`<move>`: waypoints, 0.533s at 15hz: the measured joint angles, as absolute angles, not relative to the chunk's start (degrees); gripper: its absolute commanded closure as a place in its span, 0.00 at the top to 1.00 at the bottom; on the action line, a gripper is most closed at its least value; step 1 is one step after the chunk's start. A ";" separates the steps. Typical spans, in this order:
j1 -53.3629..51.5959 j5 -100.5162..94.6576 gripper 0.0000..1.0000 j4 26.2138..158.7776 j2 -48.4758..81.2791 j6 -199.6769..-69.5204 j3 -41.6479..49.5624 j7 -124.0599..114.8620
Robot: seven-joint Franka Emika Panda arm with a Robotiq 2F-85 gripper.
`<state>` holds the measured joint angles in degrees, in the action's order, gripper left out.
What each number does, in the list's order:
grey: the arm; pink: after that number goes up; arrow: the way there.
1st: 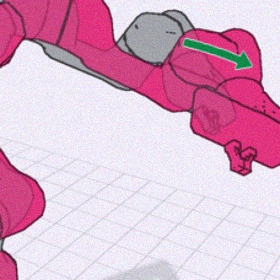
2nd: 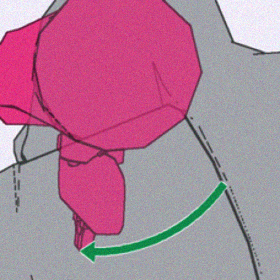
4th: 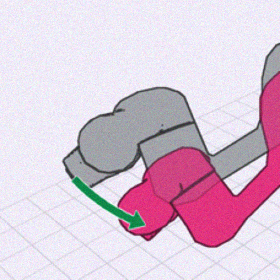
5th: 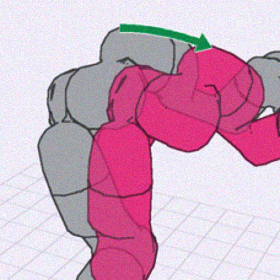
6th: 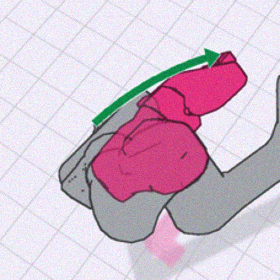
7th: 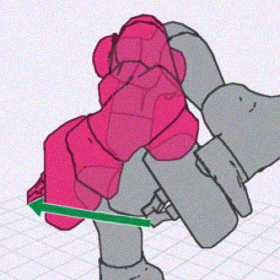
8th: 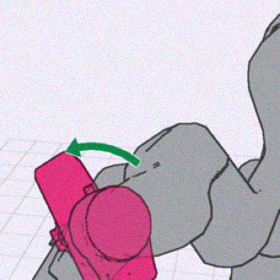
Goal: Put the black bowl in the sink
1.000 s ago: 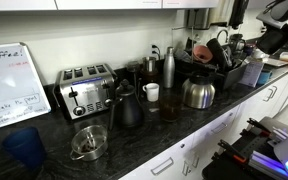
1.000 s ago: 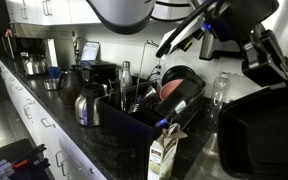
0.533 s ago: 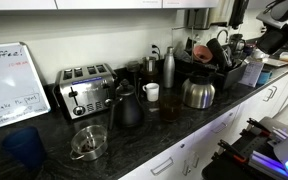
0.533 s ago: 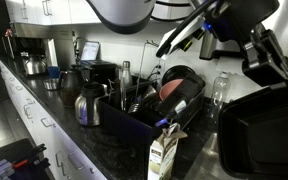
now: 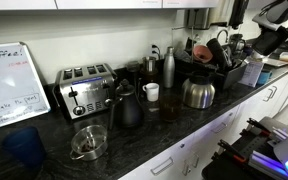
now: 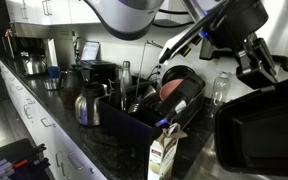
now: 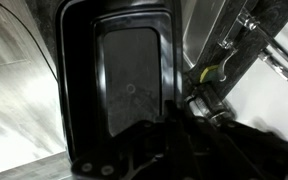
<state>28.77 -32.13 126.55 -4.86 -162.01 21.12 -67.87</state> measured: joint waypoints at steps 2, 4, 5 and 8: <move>27.64 -32.01 0.02 125.35 -1.70 -164.09 20.62 -69.17; 26.79 -32.13 0.02 122.60 2.84 -166.52 20.12 -71.64; 26.56 -32.64 0.02 120.61 5.44 -167.60 20.10 -73.28; 26.15 -36.25 0.02 113.62 12.66 -168.44 21.13 -80.21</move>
<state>26.15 -36.25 113.62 12.66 -168.44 21.13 -80.21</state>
